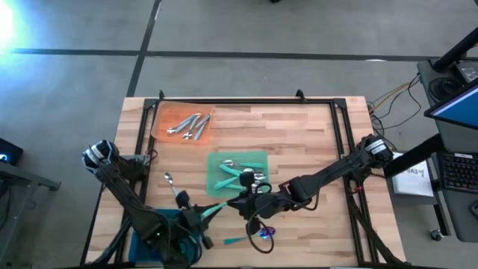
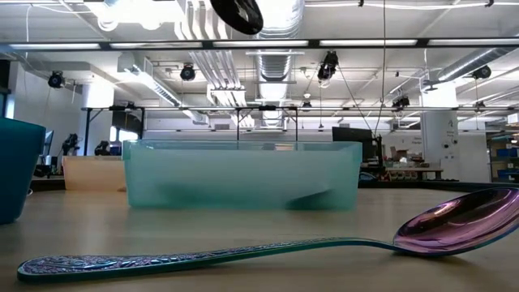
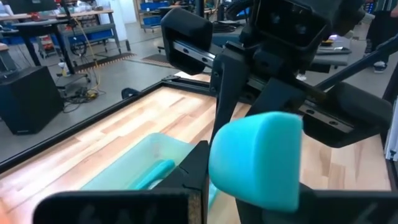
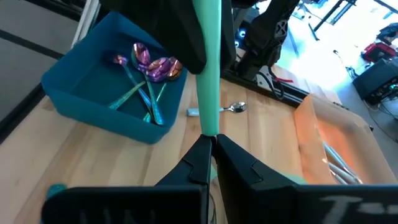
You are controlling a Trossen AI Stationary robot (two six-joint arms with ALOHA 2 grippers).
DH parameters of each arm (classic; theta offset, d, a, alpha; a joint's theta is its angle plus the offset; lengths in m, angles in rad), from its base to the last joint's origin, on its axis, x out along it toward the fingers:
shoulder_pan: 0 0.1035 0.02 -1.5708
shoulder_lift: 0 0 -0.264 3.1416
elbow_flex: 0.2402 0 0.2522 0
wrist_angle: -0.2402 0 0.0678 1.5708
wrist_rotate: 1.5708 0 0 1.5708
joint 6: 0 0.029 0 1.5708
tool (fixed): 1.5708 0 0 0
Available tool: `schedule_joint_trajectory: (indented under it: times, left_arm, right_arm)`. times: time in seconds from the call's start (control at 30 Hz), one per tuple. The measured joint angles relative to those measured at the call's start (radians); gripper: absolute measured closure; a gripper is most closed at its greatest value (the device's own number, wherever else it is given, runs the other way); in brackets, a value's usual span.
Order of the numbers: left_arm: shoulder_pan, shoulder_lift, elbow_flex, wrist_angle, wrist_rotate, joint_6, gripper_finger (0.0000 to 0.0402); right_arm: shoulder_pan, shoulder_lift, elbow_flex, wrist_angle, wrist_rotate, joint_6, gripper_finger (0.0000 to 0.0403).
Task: Sort silverware by color (type)
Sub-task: Put the green spoon into the green bin
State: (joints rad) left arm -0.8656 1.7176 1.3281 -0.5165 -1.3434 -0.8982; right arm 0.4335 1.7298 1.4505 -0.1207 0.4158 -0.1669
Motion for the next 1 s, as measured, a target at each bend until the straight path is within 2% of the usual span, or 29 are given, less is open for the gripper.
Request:
schedule_joint_trajectory:
  times: [0.13,0.33,0.57,0.77,1.0]
  left_arm:
    - [0.003,0.000,-0.001,-0.028,0.007,-0.001,0.0376]
    - [0.022,0.000,-0.002,-0.089,0.015,-0.002,0.0376]
    - [0.077,-0.001,-0.002,-0.152,0.065,-0.004,0.0376]
    - [0.144,-0.001,-0.002,-0.200,0.141,-0.004,0.0376]
    - [0.228,-0.001,-0.002,-0.262,0.214,-0.004,0.0376]
  right_arm:
    - [-0.002,0.000,0.002,-0.069,0.013,0.020,0.0381]
    - [-0.002,-0.005,0.000,-0.154,0.006,0.041,0.0319]
    - [-0.005,-0.037,0.000,-0.279,0.151,0.128,0.0255]
    - [-0.010,-0.092,0.000,-0.430,0.163,0.266,0.0244]
    - [-0.011,-0.139,0.000,-0.588,0.163,0.399,0.0256]
